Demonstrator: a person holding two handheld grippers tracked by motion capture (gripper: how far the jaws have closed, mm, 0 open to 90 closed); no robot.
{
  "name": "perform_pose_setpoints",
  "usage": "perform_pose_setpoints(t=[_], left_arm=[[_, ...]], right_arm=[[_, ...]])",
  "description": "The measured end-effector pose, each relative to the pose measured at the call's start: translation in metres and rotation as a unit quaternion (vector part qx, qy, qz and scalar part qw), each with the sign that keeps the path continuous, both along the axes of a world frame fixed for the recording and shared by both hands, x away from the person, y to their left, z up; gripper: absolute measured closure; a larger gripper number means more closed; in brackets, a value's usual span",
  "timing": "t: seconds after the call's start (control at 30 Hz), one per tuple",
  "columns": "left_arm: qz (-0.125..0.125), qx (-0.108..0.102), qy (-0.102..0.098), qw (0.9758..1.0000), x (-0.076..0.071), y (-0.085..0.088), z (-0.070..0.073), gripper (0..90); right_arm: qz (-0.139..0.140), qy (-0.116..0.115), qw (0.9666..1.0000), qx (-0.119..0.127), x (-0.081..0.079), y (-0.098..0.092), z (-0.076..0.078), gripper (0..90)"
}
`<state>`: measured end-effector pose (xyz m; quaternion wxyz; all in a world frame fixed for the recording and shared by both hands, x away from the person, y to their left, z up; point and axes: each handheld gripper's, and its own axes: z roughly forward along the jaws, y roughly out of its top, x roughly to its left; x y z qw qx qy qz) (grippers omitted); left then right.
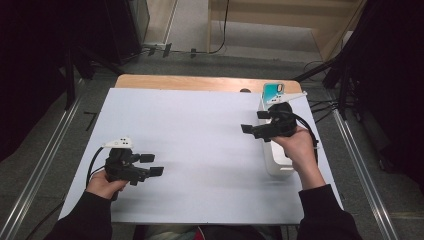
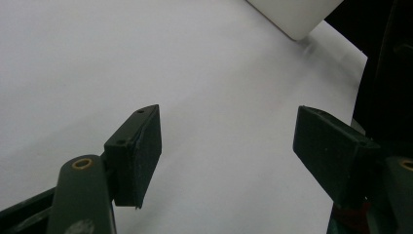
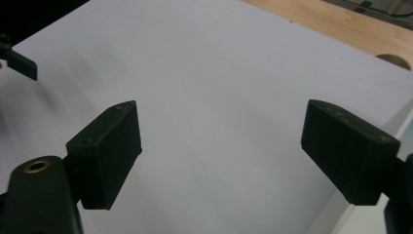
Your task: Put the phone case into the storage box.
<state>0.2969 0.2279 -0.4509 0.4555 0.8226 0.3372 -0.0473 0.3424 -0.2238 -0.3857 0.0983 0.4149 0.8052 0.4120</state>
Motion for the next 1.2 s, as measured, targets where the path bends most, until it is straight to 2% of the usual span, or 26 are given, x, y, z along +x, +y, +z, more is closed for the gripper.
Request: perform_pose_setpoints(t=[0.13, 0.4, 0.67, 0.87, 1.1, 1.2], left_arm=[[0.001, -0.001, 0.000, 1.0000, 0.000, 0.000, 0.000, 25.6], [0.001, -0.003, 0.000, 1.0000, 0.000, 0.000, 0.000, 25.6], [-0.001, -0.001, -0.001, 1.0000, 0.000, 0.000, 0.000, 25.6], [0.001, -0.001, 0.001, 1.0000, -0.001, -0.001, 0.000, 25.6], [-0.002, 0.000, -0.002, 1.0000, -0.001, -0.001, 0.001, 25.6], [-0.001, -0.002, -0.001, 1.0000, -0.001, -0.001, 0.000, 25.6]], right_arm=[[0.009, 0.008, 0.9999, 0.009, -0.004, 0.003, -0.002, 13.5], [0.032, -0.003, 0.9995, 0.008, -0.015, 0.009, -0.006, 13.5], [0.047, 0.005, 0.9988, 0.013, -0.023, 0.014, -0.011, 13.5], [0.052, 0.004, 0.9986, 0.013, -0.031, 0.015, -0.015, 13.5], [0.055, -0.003, 0.9985, -0.001, -0.038, 0.016, -0.020, 13.6], [0.059, -0.001, 0.9983, 0.002, -0.041, 0.018, -0.022, 13.5]])
